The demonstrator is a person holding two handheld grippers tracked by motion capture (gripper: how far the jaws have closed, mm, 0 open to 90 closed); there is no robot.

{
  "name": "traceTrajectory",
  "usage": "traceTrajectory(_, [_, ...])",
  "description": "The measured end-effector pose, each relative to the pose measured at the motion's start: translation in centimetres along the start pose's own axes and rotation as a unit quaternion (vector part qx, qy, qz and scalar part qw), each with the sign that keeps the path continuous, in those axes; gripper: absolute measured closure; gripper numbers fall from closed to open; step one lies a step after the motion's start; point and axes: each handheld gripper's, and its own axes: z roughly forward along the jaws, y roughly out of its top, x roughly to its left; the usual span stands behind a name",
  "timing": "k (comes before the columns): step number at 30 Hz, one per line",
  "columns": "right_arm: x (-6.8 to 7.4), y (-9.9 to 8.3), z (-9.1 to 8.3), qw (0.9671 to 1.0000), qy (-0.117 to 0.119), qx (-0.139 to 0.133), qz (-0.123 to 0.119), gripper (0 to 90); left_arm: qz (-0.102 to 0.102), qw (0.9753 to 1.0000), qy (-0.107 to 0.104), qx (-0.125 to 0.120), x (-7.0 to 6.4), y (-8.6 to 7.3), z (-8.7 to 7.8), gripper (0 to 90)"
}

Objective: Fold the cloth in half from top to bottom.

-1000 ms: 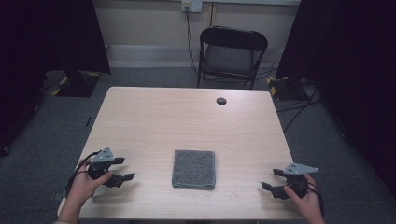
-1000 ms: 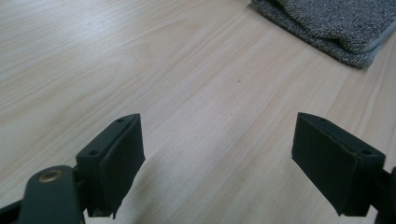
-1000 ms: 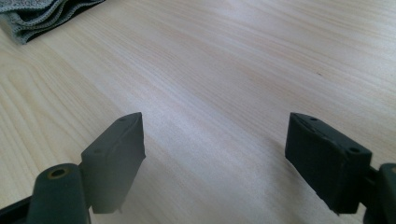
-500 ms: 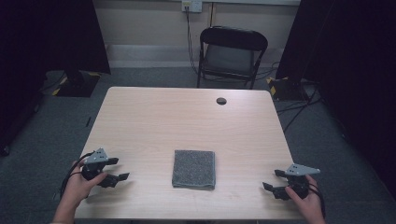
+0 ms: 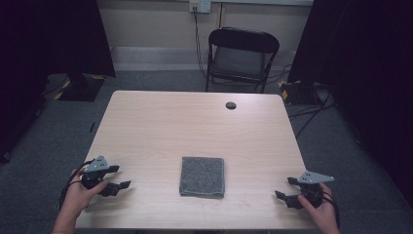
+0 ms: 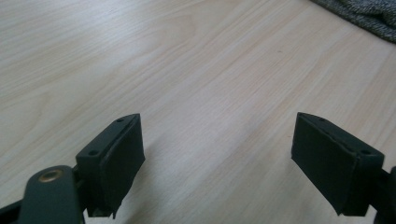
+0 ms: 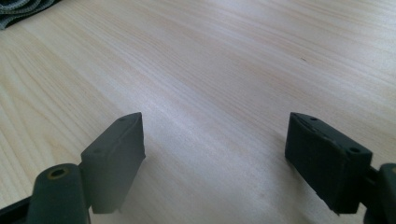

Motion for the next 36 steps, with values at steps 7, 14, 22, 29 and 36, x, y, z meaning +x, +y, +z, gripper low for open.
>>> traceTrajectory(7, [0.0, -0.1, -0.1, 0.9999, -0.006, 0.005, -0.007, 18.6, 0.008, 1.0, 0.006, 0.001, 0.3, -0.4, -0.2, 16.6])
traceTrajectory(14, [0.1, -0.1, 0.0, 0.9997, -0.012, 0.01, -0.019, 18.0, 0.018, 0.9998, 0.011, 0.003, 0.4, -0.6, -0.4, 16.2])
traceTrajectory(22, [0.1, -0.1, 0.0, 0.9997, -0.012, 0.011, -0.021, 17.9, 0.02, 0.9997, 0.014, 0.009, 0.6, -0.9, -0.6, 16.1])
traceTrajectory(29, [0.1, -0.1, 0.0, 0.9996, -0.011, 0.011, -0.021, 17.6, 0.025, 0.9993, 0.019, 0.021, 0.7, -1.3, -0.6, 16.1])
traceTrajectory(36, [0.1, -0.1, 0.0, 0.9996, -0.011, 0.011, -0.022, 17.3, 0.029, 0.9992, 0.021, 0.02, 0.7, -1.5, -0.6, 15.4])
